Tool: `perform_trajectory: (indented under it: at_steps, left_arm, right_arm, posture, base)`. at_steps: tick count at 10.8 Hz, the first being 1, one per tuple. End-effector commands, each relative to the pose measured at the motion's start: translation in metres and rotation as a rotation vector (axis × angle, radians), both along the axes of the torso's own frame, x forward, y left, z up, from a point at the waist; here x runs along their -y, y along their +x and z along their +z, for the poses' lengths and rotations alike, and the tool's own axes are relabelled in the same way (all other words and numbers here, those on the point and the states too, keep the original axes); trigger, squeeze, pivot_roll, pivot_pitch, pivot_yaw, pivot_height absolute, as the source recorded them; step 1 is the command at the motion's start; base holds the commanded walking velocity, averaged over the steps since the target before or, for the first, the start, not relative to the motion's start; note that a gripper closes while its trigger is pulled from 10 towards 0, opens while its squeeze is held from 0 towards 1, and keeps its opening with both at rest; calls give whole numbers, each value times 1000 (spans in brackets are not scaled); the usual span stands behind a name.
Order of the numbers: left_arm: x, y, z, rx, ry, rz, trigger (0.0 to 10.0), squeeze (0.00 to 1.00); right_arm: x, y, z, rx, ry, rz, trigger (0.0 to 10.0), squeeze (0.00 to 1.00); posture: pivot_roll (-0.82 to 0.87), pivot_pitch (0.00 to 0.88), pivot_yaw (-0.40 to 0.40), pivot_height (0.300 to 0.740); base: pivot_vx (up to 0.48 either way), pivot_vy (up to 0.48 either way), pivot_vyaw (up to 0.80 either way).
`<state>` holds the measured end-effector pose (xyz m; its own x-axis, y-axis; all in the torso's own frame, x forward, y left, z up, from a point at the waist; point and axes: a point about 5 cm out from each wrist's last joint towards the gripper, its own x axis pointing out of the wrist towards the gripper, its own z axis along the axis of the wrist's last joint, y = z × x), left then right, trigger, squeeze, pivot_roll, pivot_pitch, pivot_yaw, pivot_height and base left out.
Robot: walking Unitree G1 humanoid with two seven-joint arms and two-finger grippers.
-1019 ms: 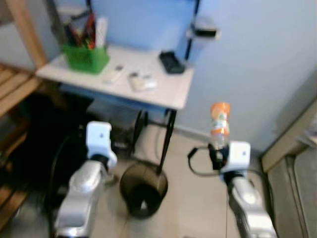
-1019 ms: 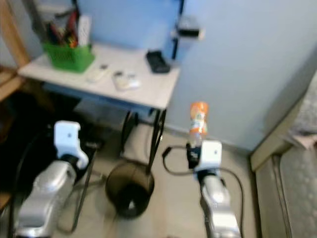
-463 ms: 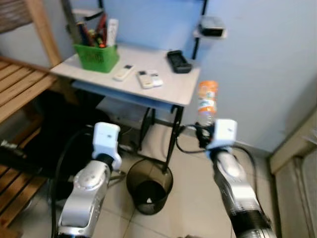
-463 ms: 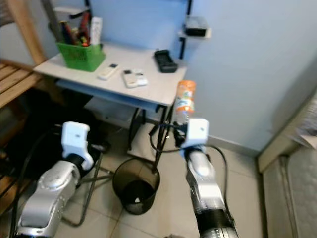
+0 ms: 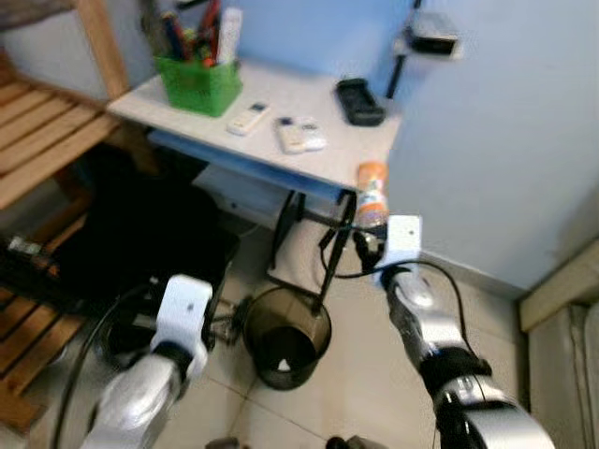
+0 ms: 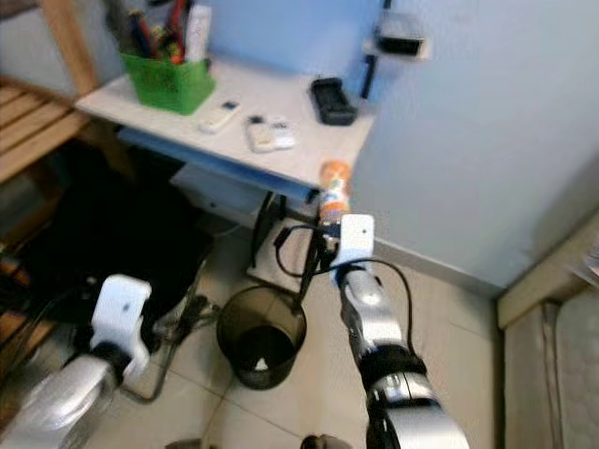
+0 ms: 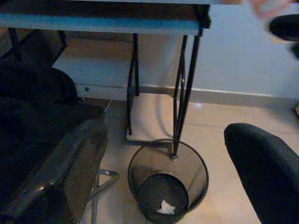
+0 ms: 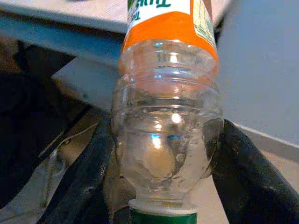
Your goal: Clean up the room
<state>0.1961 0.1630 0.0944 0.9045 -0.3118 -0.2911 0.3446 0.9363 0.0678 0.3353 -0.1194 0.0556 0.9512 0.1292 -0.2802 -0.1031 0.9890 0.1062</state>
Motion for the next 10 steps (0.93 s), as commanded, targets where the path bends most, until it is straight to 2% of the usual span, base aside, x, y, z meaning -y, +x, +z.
perform_trajectory:
  at_steps: [1,2,3,5,6,7,10]
  left_arm:
    - [4,-5,5,3,-6,-51,10000,0]
    - [5,-19,7,-26,10,-118,10000,0]
    - [7,-26,10,-41,27,-167,10000,0]
    - [9,-29,15,-53,18,-172,10000,0]
    - [9,-30,15,-57,15,-171,10000,0]
    - [11,-34,15,-72,3,-191,10000,0]
    - [11,-39,15,-95,6,-207,10000,0]
  right_arm:
    - [2,3,1,6,14,-16,10000,0]
    - [4,7,0,-20,8,-37,10000,0]
    - [7,10,-1,-48,4,-66,10000,0]
    - [2,9,-5,-87,32,-62,10000,0]
    - [-1,6,-11,-115,34,-47,10000,0]
    - [-6,-5,-26,-187,23,-32,10000,0]
    - [-1,-26,-51,-282,-33,-31,10000,0]
  posture:
    - [341,128,-47,740]
    - [373,153,-32,740]
    - [384,173,-17,740]
    - [383,204,-2,740]
    - [384,212,1,740]
    - [394,234,7,740]
    - [380,244,2,740]
  base:
    - [0,0,0]
    - [0,0,0]
    - [0,0,0]
    - [0,0,0]
    - [0,0,0]
    - [0,0,0]
    - [0,0,0]
